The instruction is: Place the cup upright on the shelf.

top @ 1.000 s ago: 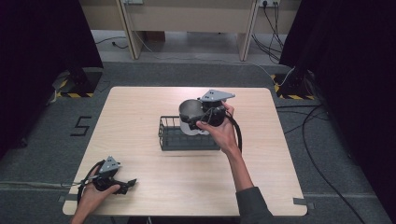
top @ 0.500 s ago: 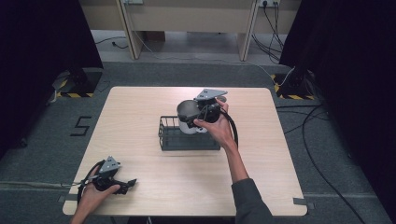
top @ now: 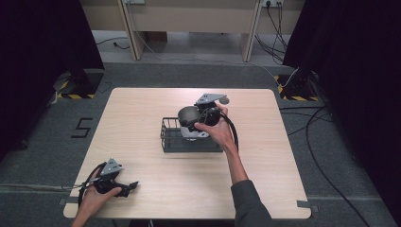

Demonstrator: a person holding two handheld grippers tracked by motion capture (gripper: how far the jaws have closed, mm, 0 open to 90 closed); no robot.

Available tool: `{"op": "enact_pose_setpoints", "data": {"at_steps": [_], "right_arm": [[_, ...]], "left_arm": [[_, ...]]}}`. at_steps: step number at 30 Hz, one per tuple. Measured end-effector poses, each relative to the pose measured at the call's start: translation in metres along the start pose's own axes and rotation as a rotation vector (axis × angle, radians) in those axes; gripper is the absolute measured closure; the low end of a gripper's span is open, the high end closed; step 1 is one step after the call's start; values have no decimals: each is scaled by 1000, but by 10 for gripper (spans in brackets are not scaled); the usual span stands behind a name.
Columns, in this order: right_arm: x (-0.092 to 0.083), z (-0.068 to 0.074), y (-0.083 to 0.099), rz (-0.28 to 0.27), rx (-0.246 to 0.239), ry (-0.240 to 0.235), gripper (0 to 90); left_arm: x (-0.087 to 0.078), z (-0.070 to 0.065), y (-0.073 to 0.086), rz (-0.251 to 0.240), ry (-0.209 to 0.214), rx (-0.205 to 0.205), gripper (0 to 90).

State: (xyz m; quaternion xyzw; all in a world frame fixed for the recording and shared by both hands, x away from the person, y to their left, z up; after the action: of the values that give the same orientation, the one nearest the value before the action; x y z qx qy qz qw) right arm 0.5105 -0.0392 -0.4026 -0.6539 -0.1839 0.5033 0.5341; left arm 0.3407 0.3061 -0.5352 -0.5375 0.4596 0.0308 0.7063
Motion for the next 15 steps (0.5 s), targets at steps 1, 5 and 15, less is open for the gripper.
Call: {"op": "enact_pose_setpoints", "data": {"at_steps": [1,5,15], "right_arm": [[0,0,0,0,0,0,58],[1,2,-2,25,-23,2,57],[6,4,-5,71,-70,-1,57]], "left_arm": [[0,0,0,0,0,0,0],[0,0,0,0,-1,0,0],[0,0,0,0,-1,-1,0]]}}
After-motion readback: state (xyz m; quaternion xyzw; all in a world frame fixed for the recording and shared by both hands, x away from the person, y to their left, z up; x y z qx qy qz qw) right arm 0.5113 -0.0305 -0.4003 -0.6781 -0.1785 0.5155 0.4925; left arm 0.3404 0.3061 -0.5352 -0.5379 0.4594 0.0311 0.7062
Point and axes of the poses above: each handheld gripper's, and its own axes: x roughly forward along the jaws, y roughly out of its underside, z roughly to its left, the point moved 1 cm from there along x, roughly forward along the jaws, and after that the axes turned 1 degree about -y, right-handed, at the moved point
